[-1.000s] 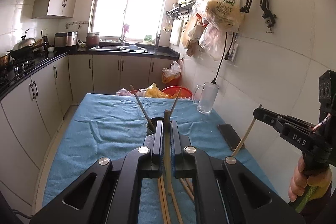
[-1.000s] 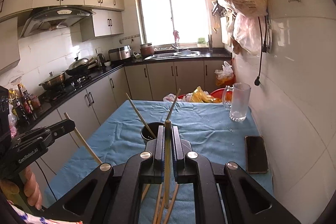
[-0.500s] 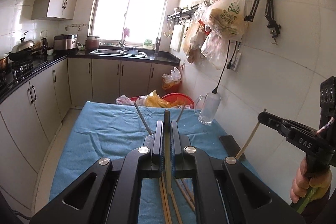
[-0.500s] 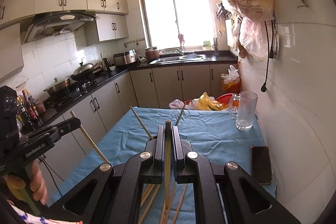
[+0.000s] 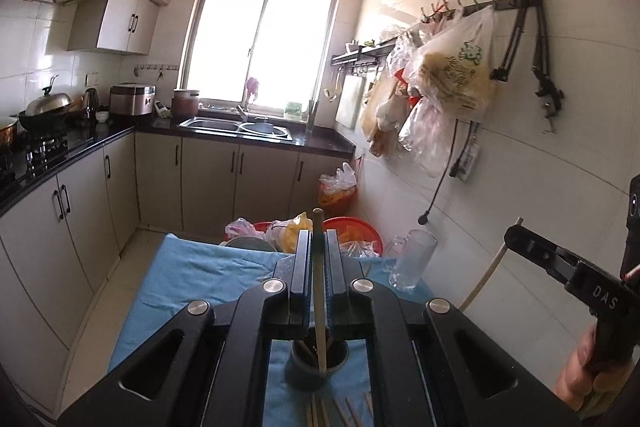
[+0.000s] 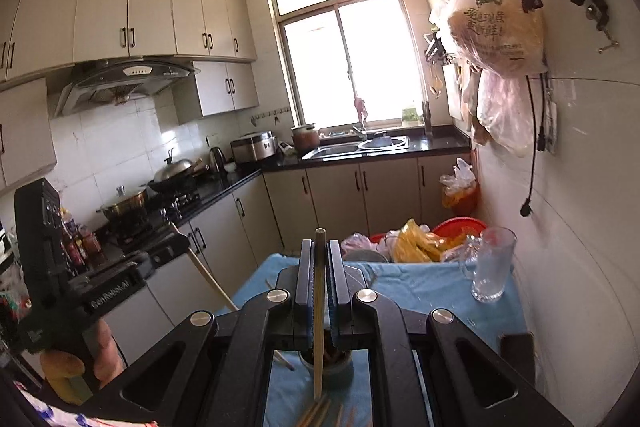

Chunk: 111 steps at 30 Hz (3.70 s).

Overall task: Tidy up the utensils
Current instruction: 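Lift both chopsticks upright and carry them above the black holder cup, then open the left gripper into the cup while the right gripper releases its chopstick, then move both open grippers back down to the remaining chopsticks, then close the left gripper on a chopstick while the right gripper grasps another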

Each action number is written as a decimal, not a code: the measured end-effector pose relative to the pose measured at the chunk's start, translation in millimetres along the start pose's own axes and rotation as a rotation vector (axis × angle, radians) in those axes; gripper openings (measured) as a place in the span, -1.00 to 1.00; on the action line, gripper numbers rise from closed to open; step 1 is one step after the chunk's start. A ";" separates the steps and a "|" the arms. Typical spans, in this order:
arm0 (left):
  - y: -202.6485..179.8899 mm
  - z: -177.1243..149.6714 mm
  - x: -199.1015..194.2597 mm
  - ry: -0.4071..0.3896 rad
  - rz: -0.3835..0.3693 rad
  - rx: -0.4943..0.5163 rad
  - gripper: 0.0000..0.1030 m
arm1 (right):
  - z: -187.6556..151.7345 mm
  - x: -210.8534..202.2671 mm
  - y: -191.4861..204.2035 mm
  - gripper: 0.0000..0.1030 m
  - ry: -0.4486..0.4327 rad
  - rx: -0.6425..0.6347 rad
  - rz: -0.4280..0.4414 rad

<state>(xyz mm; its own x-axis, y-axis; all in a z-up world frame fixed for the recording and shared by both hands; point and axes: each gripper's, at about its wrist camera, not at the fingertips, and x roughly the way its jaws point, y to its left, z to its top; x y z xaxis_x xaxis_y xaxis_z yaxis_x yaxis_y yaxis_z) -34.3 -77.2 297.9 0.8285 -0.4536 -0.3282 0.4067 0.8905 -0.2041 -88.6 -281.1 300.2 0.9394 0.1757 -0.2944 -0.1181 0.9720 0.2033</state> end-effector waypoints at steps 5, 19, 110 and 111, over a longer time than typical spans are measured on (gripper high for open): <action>3.1 6.1 35.8 0.019 0.024 -0.018 -0.90 | 5.5 37.6 -0.2 -0.89 -0.008 0.009 -0.025; 30.2 -44.0 111.7 0.205 0.064 -0.055 -0.90 | -45.4 131.0 -34.4 -0.89 0.170 0.093 -0.079; 20.5 -255.1 122.2 0.676 0.075 0.043 -0.45 | -281.0 64.9 -72.9 0.18 0.587 0.106 -0.191; 21.3 -255.3 125.5 0.670 0.070 0.034 -0.46 | -281.2 64.9 -73.5 0.18 0.584 0.107 -0.189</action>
<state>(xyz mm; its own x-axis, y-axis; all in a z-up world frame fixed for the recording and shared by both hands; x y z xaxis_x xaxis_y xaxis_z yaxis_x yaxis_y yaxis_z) -19.9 -124.2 16.8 0.4401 -0.3089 -0.8432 0.3819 0.9142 -0.1356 -109.5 -297.2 3.6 0.6063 0.0879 -0.7904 0.0947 0.9788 0.1815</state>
